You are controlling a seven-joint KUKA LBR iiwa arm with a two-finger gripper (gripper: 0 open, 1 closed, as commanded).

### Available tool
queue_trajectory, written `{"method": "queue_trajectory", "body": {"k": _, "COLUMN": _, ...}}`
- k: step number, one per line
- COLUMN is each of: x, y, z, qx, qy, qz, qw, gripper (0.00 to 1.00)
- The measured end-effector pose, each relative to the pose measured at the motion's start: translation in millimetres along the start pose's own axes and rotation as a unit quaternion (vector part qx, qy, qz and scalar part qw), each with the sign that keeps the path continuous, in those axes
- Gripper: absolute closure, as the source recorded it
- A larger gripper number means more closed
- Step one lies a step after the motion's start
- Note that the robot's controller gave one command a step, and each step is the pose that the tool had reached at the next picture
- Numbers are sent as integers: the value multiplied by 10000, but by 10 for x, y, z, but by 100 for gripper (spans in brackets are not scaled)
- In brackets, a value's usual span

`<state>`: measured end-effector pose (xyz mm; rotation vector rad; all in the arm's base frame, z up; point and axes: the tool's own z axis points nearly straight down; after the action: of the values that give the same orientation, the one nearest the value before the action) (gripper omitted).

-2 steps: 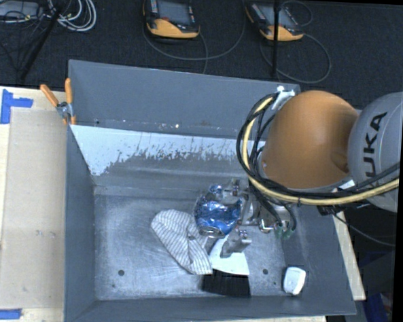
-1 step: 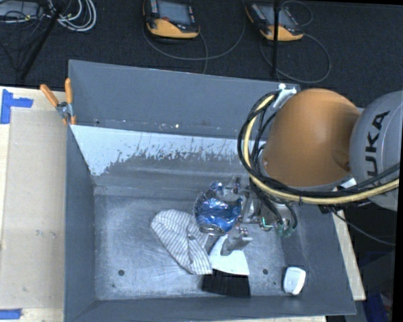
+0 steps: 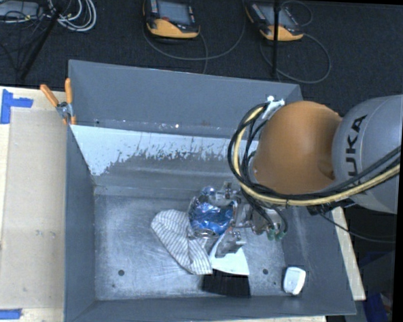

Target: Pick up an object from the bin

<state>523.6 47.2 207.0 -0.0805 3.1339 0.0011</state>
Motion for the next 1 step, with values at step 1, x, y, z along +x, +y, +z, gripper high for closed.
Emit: {"method": "queue_trajectory", "body": {"k": 1, "x": 1, "y": -58, "z": 614, "qx": 2, "qy": 20, "qz": -160, "qw": 9999, "gripper": 0}}
